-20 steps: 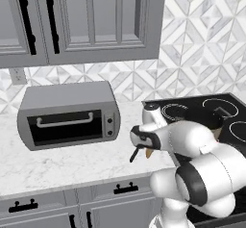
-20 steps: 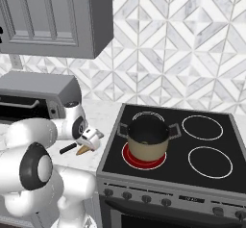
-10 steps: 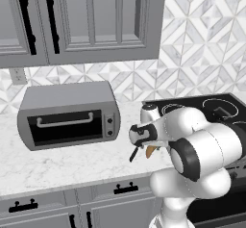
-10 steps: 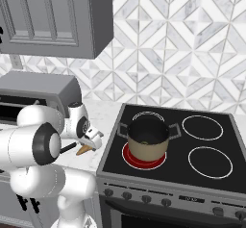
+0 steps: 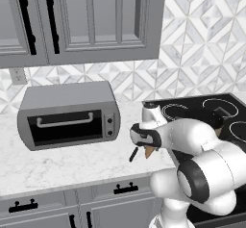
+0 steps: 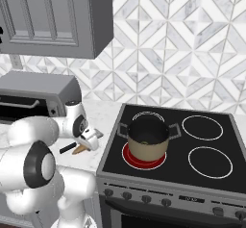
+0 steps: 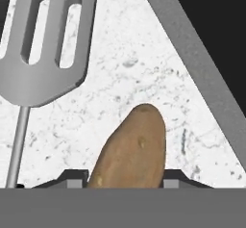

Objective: Put the sweet potato and lime in the pot. Retrieve the spatula and lightly stir the vegetables in the pot.

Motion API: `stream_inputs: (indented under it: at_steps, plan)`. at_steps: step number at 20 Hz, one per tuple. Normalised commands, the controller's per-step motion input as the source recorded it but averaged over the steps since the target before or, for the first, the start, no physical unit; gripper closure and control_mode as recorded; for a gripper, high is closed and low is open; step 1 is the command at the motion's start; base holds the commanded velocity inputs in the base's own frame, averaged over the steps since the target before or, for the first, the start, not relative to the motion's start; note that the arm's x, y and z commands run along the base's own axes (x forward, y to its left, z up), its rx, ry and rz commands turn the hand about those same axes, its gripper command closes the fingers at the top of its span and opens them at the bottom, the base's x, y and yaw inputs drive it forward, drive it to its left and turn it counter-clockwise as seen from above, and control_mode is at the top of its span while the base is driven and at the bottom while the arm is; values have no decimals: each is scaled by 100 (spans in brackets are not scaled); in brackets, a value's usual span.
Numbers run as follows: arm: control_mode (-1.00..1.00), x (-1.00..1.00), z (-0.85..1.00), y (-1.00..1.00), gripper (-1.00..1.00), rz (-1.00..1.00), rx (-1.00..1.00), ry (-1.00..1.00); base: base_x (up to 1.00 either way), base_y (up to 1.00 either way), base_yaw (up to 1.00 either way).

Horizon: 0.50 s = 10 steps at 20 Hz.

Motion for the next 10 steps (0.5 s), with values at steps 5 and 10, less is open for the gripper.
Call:
stream_inputs:
  at_steps: [5, 10]
  plan:
    - [-100, -48, 100, -42, 100, -8, 0, -24, 0, 0, 0]
    - [-100, -26, 100, -54, 100, -8, 0, -11, 0, 0, 0]
